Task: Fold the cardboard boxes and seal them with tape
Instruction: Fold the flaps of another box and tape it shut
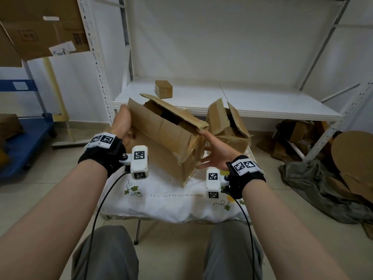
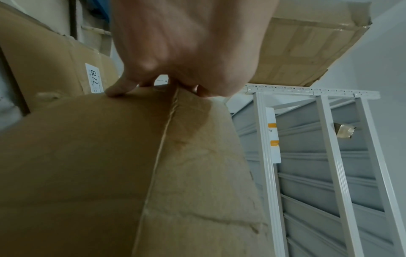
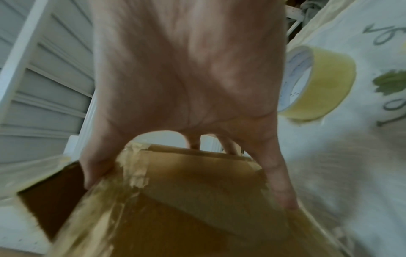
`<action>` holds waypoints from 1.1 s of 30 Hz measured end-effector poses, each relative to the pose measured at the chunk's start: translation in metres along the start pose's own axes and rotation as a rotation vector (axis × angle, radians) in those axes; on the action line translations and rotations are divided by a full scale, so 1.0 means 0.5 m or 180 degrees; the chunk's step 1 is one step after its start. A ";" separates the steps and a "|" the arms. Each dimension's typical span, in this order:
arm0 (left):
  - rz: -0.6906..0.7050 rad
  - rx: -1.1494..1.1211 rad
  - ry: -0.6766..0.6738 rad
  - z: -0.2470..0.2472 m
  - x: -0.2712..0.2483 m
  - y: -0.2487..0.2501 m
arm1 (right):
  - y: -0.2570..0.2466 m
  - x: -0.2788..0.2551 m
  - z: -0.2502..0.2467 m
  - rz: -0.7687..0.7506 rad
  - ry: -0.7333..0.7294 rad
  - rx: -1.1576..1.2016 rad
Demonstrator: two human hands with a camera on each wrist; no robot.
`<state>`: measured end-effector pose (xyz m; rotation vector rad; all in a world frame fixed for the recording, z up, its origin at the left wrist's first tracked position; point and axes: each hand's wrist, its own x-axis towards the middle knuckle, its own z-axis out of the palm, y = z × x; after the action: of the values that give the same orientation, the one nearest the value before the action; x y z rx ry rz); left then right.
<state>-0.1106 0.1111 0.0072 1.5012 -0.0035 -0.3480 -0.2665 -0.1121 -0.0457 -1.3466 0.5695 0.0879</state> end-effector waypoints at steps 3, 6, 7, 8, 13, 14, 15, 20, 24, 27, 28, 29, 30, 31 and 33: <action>0.0251 0.0086 -0.0094 0.007 0.008 -0.004 | -0.001 0.003 -0.003 -0.0073 0.0062 0.0085; 0.0467 0.0185 -0.0250 0.007 0.007 -0.008 | 0.004 0.007 -0.009 -0.0123 0.0188 0.0293; 0.0473 0.0158 -0.0310 0.005 0.008 -0.012 | 0.006 0.007 -0.010 -0.0136 0.0211 0.0366; 0.0460 0.0096 -0.0373 0.005 0.008 -0.015 | 0.008 0.007 -0.012 -0.0155 0.0219 0.0446; 0.0192 -0.0150 -0.0944 0.024 -0.007 -0.040 | 0.009 0.009 0.002 -0.0424 0.0084 0.0600; 0.0095 -0.0067 -0.1054 0.029 -0.015 -0.048 | 0.009 0.012 0.007 -0.0504 0.0084 0.0533; -0.0048 -0.0010 -0.1146 0.035 -0.021 -0.057 | 0.009 0.019 0.011 -0.0581 0.0096 0.0400; -0.0384 0.0092 -0.1387 0.043 -0.026 -0.101 | 0.015 0.035 0.018 -0.0318 0.0151 -0.0143; -0.0268 0.0304 -0.1494 0.046 -0.030 -0.112 | 0.024 0.042 0.004 -0.0154 0.0122 -0.0327; -0.0163 0.0259 -0.1422 0.063 -0.028 -0.106 | 0.021 0.048 0.010 -0.0283 0.0272 -0.0159; -0.0128 0.0233 -0.1405 0.069 -0.026 -0.103 | 0.017 0.051 0.014 -0.0332 0.0334 -0.0080; -0.0113 0.0192 -0.1397 0.076 -0.024 -0.100 | 0.013 0.055 0.017 -0.0390 0.0395 0.0026; -0.0116 0.0157 -0.1391 0.084 -0.020 -0.098 | 0.009 0.062 0.018 -0.0449 0.0460 0.0142; -0.0115 0.0137 -0.1380 0.091 -0.017 -0.095 | 0.005 0.073 0.018 -0.0504 0.0530 0.0238; -0.0103 0.0178 -0.1359 0.104 -0.011 -0.093 | -0.003 0.089 0.020 -0.0596 0.0675 0.0366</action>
<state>-0.1376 0.0602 -0.0326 1.4583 -0.3302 -0.6934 -0.2241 -0.1149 -0.0627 -1.2986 0.6137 -0.2396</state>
